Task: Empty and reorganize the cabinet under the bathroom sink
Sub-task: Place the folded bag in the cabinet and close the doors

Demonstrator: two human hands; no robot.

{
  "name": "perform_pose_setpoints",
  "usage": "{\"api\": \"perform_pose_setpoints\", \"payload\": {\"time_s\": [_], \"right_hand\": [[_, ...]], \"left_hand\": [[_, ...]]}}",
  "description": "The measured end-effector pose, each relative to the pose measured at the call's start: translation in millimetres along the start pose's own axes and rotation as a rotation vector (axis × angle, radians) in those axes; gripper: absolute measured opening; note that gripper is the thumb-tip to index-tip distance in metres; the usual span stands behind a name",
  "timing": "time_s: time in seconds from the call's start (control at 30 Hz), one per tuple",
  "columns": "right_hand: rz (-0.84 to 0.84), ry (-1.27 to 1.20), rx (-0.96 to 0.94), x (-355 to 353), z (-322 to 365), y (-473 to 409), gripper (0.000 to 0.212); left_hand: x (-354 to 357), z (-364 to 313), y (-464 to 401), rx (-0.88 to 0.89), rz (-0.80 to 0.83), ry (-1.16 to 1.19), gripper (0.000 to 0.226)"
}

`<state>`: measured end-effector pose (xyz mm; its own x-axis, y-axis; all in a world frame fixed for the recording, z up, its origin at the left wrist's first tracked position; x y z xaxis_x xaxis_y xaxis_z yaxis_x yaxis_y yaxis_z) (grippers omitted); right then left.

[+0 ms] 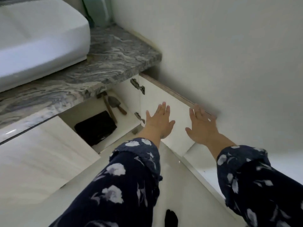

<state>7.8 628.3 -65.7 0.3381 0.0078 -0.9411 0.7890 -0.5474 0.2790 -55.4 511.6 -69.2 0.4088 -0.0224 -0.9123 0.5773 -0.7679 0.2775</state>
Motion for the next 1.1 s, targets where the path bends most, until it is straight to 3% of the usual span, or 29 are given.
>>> {"api": "perform_pose_setpoints", "payload": {"time_s": [0.27, 0.47, 0.83, 1.1], "right_hand": [[0.063, -0.095, 0.011, 23, -40, -28, 0.077], [0.02, -0.101, -0.026, 25, -42, -29, 0.077], [0.015, -0.14, -0.089, 20, -14, 18, 0.078], [0.074, -0.293, -0.171, 22, 51, 81, 0.078]], "left_hand": [[9, -37, -76, 0.036, -0.047, -0.004, 0.064], [22, -41, -93, 0.023, -0.073, -0.036, 0.068], [19, -33, -53, 0.015, -0.057, -0.197, 0.058], [20, -2, 14, 0.015, 0.012, -0.187, 0.054]]}}
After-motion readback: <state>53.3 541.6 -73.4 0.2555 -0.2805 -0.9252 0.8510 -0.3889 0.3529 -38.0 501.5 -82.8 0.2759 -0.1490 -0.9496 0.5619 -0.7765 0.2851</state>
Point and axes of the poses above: each hand's wrist, its own y-axis away from the middle knuckle, its own x-axis out of the palm, z = x × y, the point moved 10 cm from there along -y, towards the middle knuckle, and after that the axes turned 11 degrees about x, right-handed, at the moved point
